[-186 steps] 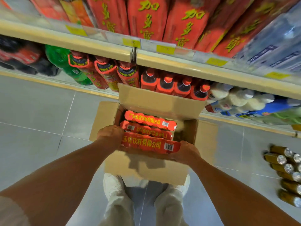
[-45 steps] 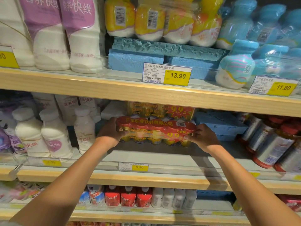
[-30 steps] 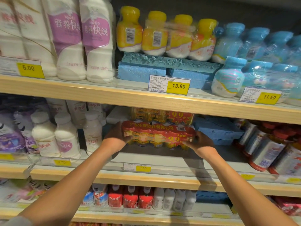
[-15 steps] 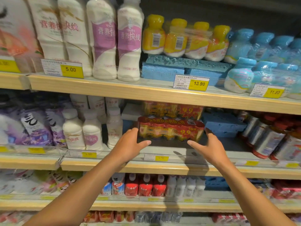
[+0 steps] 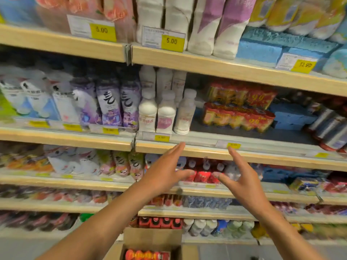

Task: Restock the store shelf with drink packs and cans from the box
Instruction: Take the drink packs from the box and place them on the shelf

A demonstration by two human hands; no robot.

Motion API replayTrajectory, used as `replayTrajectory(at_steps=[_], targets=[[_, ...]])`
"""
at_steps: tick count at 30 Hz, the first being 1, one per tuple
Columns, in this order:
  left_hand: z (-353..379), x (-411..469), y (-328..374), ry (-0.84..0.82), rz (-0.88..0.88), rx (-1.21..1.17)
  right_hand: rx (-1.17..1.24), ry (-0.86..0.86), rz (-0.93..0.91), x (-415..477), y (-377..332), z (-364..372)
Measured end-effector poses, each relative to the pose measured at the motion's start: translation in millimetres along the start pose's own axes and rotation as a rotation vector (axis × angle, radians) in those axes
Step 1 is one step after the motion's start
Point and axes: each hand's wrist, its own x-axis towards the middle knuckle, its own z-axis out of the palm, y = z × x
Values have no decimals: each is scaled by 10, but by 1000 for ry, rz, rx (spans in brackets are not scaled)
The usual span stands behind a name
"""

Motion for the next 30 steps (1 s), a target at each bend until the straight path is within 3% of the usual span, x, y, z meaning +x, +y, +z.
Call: replayTrajectory(at_steps=[13,21,30], targets=[[294,-910,-1147,-85,-243,48,16,-352,48,-375,245,1099],[857,-1313,-1918,-199,-488,93,-51,-560,27,-581,801,1840],[1862,-1838,-3106,-312,-636,106,-84,-817,253,-1091,1944,3132]])
